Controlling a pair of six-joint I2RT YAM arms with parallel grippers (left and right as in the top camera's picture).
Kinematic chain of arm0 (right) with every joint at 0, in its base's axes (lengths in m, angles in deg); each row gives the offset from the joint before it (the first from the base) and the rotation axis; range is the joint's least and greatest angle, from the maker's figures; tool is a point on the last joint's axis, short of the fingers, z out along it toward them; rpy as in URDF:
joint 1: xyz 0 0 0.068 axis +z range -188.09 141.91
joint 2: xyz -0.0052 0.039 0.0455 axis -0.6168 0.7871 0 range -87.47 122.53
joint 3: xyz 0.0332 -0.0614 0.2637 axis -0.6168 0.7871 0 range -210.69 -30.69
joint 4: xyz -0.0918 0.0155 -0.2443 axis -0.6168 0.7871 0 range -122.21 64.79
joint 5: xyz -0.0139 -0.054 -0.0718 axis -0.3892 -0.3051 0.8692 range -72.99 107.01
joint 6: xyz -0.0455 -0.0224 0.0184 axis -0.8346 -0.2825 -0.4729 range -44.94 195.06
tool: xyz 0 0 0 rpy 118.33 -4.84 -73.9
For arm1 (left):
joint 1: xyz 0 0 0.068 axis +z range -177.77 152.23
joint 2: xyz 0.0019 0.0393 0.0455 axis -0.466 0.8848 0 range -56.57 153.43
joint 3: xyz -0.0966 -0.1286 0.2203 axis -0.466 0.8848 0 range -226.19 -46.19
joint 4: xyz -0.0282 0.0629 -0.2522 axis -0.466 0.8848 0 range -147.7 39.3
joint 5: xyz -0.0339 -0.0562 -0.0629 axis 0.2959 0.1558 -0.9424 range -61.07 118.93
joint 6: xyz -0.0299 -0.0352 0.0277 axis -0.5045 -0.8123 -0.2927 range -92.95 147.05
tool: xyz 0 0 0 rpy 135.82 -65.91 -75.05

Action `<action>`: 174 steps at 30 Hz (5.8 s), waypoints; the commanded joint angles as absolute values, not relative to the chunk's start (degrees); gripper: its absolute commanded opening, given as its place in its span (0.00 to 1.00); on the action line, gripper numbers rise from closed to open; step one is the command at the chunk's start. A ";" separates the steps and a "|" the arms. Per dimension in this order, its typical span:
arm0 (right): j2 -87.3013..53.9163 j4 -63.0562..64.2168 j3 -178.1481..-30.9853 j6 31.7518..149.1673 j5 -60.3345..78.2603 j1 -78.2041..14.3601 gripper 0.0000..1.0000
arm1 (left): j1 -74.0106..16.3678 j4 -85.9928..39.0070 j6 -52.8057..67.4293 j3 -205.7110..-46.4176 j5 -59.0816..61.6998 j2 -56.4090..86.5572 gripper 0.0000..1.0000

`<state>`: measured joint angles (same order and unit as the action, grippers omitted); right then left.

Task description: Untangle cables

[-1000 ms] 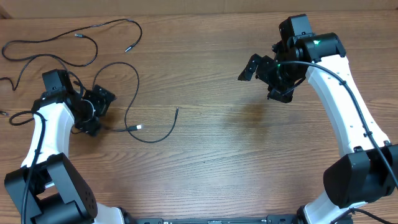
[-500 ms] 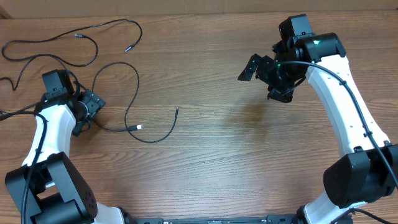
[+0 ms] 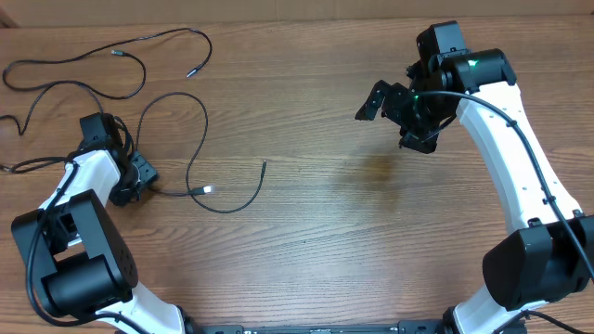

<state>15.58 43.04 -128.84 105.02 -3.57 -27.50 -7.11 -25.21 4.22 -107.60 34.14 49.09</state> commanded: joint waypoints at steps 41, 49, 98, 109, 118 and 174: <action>14.95 42.88 -129.76 104.78 -3.44 -27.56 1.00 | -7.59 -18.87 10.08 -113.61 14.25 50.12 0.60; 14.95 42.88 -129.76 104.78 -3.44 -27.56 1.00 | -7.61 3.64 9.03 -132.51 10.14 50.12 1.00; 14.95 42.91 -129.76 104.78 -3.44 -27.56 1.00 | -22.71 39.09 24.07 -129.67 3.65 3.44 0.99; 14.95 42.91 -129.76 104.78 -3.44 -27.56 1.00 | -24.83 34.00 20.61 -118.70 3.76 2.85 1.00; 14.95 42.91 -129.76 104.78 -3.44 -27.56 1.00 | -32.35 -1.10 18.36 -90.26 -0.57 -9.64 1.00; 14.95 42.88 -129.76 104.78 -3.44 -27.56 1.00 | -26.65 -53.27 27.28 -46.46 32.96 -56.41 1.00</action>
